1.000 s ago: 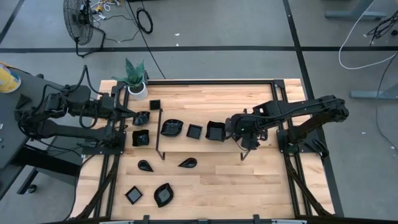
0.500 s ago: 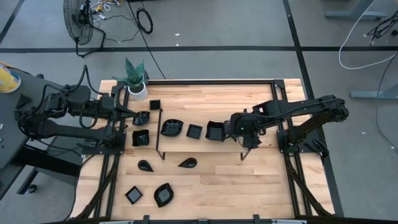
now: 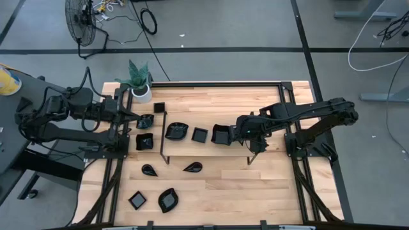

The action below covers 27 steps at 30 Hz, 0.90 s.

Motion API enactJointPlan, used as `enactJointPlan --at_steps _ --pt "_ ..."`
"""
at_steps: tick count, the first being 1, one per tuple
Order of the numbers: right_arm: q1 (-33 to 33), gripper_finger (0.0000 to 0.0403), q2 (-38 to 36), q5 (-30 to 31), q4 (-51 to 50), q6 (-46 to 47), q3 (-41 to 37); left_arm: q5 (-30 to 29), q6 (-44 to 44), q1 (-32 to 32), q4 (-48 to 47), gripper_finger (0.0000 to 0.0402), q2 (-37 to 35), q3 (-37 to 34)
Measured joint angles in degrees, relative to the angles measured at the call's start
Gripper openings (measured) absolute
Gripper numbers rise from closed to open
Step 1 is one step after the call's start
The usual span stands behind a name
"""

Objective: Pick & Place Mini shaped plates
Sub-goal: Stack the drop shaped plate on top of the drop shaped plate on the shelf

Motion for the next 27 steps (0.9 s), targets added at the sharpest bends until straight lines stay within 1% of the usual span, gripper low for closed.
enactJointPlan --at_steps 11,21,24,27 --pt "1.07 0.0003 0.00 0.13 0.34 -1.29 0.00 0.00 0.00 0.02 -0.01 0.0003 0.00 0.00" --pt "1.07 0.0001 0.00 0.17 3.31 1.36 0.00 0.00 0.00 0.00 0.00 0.0003 0.02 0.02" --pt "1.05 0.0001 0.00 -0.40 2.93 1.31 0.00 0.00 0.00 0.01 -0.01 0.0003 0.00 0.01" --pt "1.05 0.0001 0.00 -2.20 1.67 1.58 0.00 0.00 0.00 0.00 -0.01 0.0003 0.01 0.00"
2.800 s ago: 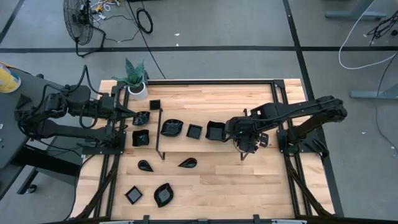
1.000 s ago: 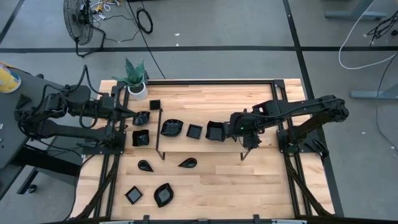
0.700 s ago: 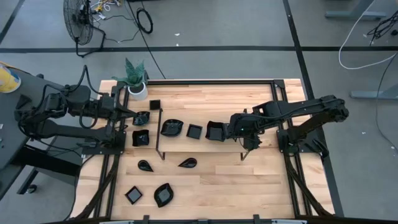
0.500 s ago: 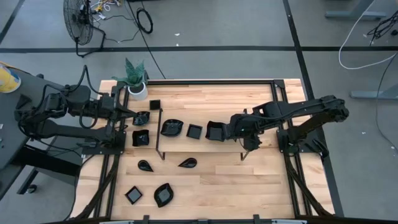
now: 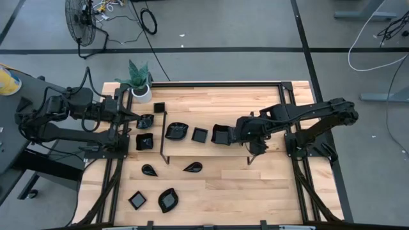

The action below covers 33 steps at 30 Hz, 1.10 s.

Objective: Pick & Place Mini shaped plates
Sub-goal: Stack the drop shaped plate on top of the drop shaped plate on the shelf, then adjust the stacked drop shaped plates on the shelf

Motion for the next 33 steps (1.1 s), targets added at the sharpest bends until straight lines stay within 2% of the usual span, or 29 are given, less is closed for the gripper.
enactJointPlan --at_steps 11,33 --pt "-0.09 0.0001 0.00 -0.58 -0.82 0.17 0.00 0.00 0.00 0.00 0.00 0.0003 0.00 0.02" --pt "-1.13 0.0056 0.00 -2.35 0.77 3.03 0.00 0.00 0.00 0.02 -0.01 0.0003 -0.01 0.02"
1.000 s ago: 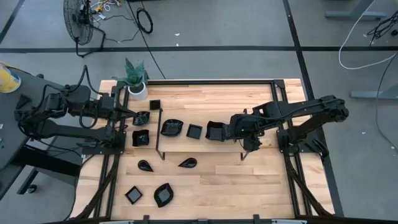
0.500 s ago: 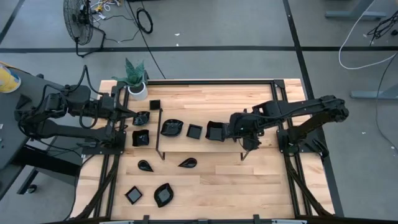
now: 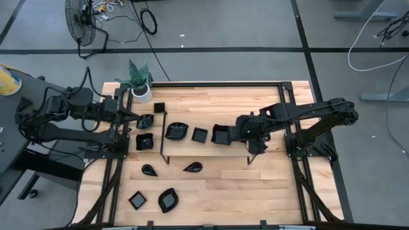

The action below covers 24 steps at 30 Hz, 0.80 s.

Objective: Pick & Place Mini shaped plates
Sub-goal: Adjust the stacked drop shaped plates on the shelf

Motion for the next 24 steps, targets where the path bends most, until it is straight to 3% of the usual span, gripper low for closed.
enactJointPlan --at_steps 8,19,24 --pt "-1.39 0.0068 0.01 0.22 2.56 8.00 0.00 0.00 0.00 -0.02 0.02 0.0003 0.00 0.00" --pt "-2.34 0.0066 0.00 4.57 2.54 38.38 0.00 0.00 0.00 -0.01 0.01 0.0003 0.01 -0.02" --pt "-3.09 0.0066 0.01 4.72 2.54 40.64 0.00 0.00 0.00 0.00 0.00 0.0003 0.00 -0.02"
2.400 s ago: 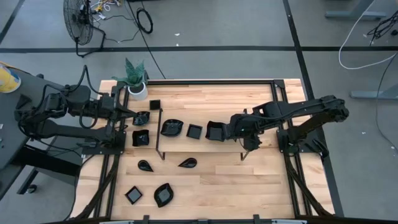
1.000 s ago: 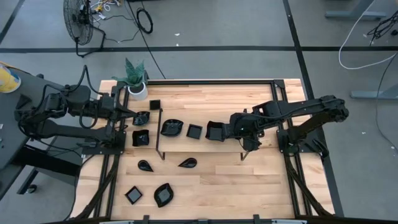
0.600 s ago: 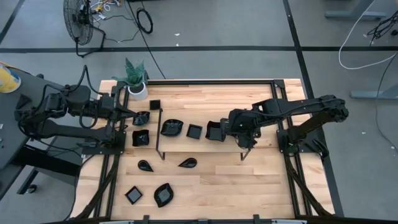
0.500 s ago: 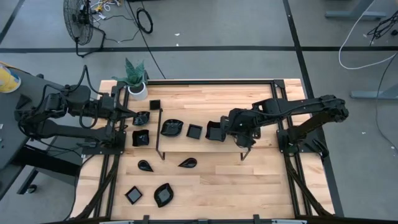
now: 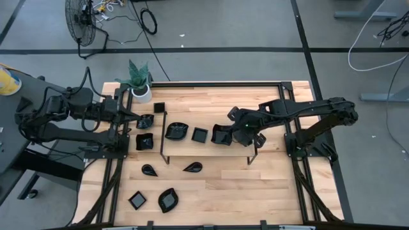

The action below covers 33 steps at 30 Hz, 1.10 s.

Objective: Pick & Place Mini shaped plates
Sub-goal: Adjust the stacked drop shaped plates on the shelf

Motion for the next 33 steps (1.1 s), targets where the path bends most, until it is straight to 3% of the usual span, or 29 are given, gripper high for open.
enactJointPlan --at_steps 11,22,28,33 --pt "0.29 0.0066 -0.01 -0.01 -0.25 0.66 0.00 0.00 0.00 -0.01 0.01 0.0003 0.01 0.00" --pt "-0.10 0.0066 0.01 -0.13 -4.51 14.78 0.00 0.00 0.00 0.00 0.02 0.0003 0.02 0.02" --pt "-2.32 0.0066 0.00 -0.11 -5.44 26.84 0.00 0.00 0.00 -0.01 0.02 0.0003 0.01 0.02" --pt "-4.07 0.0066 -0.01 -0.24 -7.64 30.42 0.00 0.00 -0.01 -0.02 0.01 0.0003 0.00 0.01"
